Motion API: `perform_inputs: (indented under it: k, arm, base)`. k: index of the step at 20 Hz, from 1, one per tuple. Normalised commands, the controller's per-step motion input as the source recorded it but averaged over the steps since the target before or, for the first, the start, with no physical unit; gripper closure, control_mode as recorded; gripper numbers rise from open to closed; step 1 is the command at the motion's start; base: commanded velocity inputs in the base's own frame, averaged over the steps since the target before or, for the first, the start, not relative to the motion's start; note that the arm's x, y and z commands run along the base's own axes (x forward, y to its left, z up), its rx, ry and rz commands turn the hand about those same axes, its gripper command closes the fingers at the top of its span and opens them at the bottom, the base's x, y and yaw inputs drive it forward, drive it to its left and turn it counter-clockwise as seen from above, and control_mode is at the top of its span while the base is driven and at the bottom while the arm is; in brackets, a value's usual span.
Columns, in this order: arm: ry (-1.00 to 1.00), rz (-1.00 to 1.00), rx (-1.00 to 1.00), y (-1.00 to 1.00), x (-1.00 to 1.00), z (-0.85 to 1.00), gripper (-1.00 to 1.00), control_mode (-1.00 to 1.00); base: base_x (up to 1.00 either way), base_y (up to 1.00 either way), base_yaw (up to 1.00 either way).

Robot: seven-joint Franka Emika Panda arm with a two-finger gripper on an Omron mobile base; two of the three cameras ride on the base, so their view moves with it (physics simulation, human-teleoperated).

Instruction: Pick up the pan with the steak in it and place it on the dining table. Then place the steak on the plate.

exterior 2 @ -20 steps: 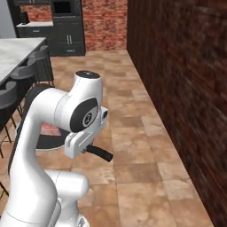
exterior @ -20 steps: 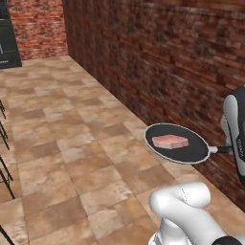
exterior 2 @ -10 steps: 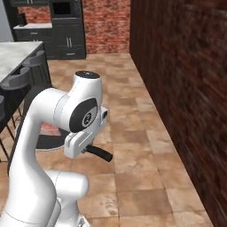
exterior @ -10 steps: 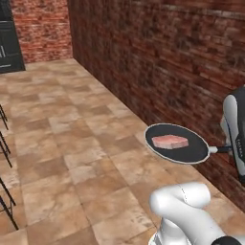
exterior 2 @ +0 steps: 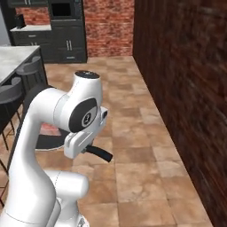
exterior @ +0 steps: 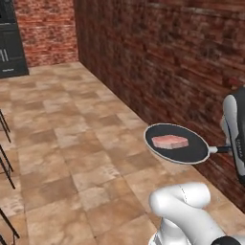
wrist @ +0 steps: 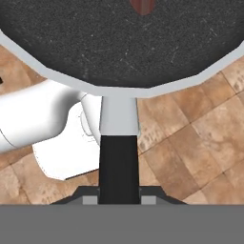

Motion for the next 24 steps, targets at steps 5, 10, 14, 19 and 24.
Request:
perform_inputs:
  k: [5,10,14,19,24]
  arm:
    - [0.0,0.0,0.0,0.0,0.0,0.0,1.0,1.0]
    - [0.0,0.0,0.0,0.0,0.0,0.0,1.0,1.0]
    - [0.0,0.0,0.0,0.0,0.0,0.0,1.0,1.0]
    - [0.0,0.0,0.0,0.0,0.0,0.0,1.0,1.0]
    - [0.0,0.0,0.0,0.0,0.0,0.0,1.0,1.0]
  base:
    - [0.25,-0.02,0.39]
    - [0.0,0.0,0.49]
    - [0.0,0.0,0.5]
    - [0.0,0.0,0.5]
    - [0.0,0.0,0.5]
